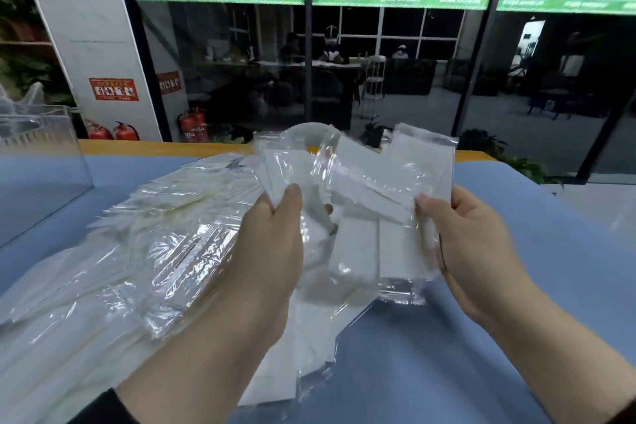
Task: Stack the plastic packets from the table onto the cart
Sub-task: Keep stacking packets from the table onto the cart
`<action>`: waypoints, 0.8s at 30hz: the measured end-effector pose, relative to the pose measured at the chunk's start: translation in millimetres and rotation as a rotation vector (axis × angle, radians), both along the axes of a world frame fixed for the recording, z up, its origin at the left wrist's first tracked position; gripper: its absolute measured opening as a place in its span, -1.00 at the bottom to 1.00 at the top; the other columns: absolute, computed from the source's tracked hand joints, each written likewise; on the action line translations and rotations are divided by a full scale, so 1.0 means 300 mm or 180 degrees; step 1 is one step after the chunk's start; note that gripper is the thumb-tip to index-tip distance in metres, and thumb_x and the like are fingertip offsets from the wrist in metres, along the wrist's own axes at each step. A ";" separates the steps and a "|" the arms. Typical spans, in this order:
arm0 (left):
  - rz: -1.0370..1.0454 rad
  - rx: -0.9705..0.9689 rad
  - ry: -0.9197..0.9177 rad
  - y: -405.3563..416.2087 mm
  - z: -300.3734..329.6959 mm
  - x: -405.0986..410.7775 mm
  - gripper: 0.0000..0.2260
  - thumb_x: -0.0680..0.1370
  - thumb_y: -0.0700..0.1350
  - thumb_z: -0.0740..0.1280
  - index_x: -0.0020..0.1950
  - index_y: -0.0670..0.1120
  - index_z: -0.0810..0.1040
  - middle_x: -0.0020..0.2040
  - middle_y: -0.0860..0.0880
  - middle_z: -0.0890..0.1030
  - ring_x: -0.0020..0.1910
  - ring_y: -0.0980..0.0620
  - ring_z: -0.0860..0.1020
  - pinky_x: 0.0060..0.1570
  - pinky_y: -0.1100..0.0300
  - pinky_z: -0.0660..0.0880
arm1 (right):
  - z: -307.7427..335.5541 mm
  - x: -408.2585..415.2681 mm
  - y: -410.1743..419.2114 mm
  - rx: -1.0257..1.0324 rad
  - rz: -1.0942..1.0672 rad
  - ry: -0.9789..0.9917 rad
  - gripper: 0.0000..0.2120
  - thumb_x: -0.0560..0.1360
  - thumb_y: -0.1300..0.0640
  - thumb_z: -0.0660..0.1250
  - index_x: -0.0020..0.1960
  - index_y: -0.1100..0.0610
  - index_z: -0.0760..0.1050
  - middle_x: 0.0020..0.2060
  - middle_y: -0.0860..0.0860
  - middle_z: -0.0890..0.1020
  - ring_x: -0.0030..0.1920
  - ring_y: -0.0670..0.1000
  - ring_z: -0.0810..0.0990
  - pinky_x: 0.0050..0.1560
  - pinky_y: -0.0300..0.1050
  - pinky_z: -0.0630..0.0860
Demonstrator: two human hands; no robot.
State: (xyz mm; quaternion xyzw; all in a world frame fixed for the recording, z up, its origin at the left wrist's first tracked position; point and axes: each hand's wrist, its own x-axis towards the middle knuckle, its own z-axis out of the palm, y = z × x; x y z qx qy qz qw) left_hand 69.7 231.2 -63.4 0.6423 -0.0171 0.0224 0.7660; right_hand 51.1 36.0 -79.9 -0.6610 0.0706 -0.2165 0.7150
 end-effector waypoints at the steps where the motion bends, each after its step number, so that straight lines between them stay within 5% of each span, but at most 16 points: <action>1: -0.0077 -0.0011 0.0039 -0.006 -0.002 -0.012 -0.77 0.67 0.19 0.19 0.12 0.14 0.59 -0.21 0.36 0.60 0.01 0.23 0.54 0.07 0.12 0.50 | -0.005 0.002 0.004 -0.0184 -0.0073 0.0038 -0.83 0.63 0.14 0.29 0.03 0.02 0.67 -0.03 0.03 0.74 0.09 0.22 0.67 0.15 0.31 0.60; 3: -0.0365 -0.0099 0.0119 -0.016 -0.010 -0.032 -0.70 0.62 0.29 0.17 0.29 0.25 0.48 -0.06 0.43 0.49 0.18 0.27 0.45 0.27 0.09 0.38 | -0.018 0.005 0.015 -0.0482 -0.0172 0.0102 -0.87 0.60 0.10 0.32 -0.01 -0.01 0.65 -0.06 0.05 0.73 0.05 0.24 0.67 0.08 0.36 0.59; 5: -0.0536 -0.0138 0.0138 -0.037 -0.026 -0.044 -0.74 0.60 0.29 0.21 0.18 0.21 0.50 -0.08 0.38 0.60 0.01 0.36 0.57 0.04 0.23 0.46 | -0.024 0.006 0.028 -0.0676 -0.0162 0.0088 -0.91 0.58 0.09 0.34 0.01 0.01 0.64 -0.08 0.04 0.73 0.01 0.21 0.68 0.05 0.33 0.61; 8: -0.0564 -0.0172 0.0180 -0.060 -0.039 -0.050 -0.68 0.58 0.16 0.37 0.31 0.15 0.52 -0.01 0.23 0.71 -0.12 0.24 0.69 -0.30 0.29 0.57 | -0.021 0.002 0.053 -0.0749 0.0051 0.0059 -0.89 0.58 0.10 0.38 0.09 -0.05 0.60 -0.08 -0.10 0.74 -0.06 0.02 0.72 0.04 0.24 0.65; 12: -0.0099 -0.0316 0.0230 -0.043 -0.043 -0.028 -0.82 0.61 -0.02 0.41 0.19 0.00 0.64 -0.02 0.00 0.75 -0.04 -0.05 0.73 0.07 -0.11 0.63 | -0.021 -0.006 0.071 -0.0731 0.0416 0.0020 -0.80 0.55 0.08 0.44 0.16 -0.05 0.58 -0.01 -0.06 0.74 -0.01 0.06 0.73 0.06 0.23 0.64; 18: 0.0196 -0.0581 0.0228 -0.011 -0.019 -0.012 -0.85 0.64 0.00 0.36 0.18 0.04 0.65 0.01 0.02 0.74 0.01 -0.08 0.72 0.12 -0.21 0.61 | -0.020 -0.012 0.028 -0.0588 0.0328 0.0216 -0.88 0.59 0.13 0.39 0.11 -0.01 0.62 -0.07 -0.06 0.75 -0.06 0.05 0.74 0.01 0.14 0.68; 24: 0.0726 -0.0643 0.0117 0.029 0.008 0.006 -0.88 0.61 0.00 0.37 0.13 0.06 0.64 -0.02 -0.04 0.73 0.00 -0.16 0.70 0.09 -0.27 0.61 | -0.003 -0.003 -0.017 -0.0518 -0.0746 -0.0233 -0.94 0.61 0.07 0.34 0.01 -0.01 0.60 -0.17 -0.12 0.71 -0.14 0.02 0.69 -0.23 -0.08 0.61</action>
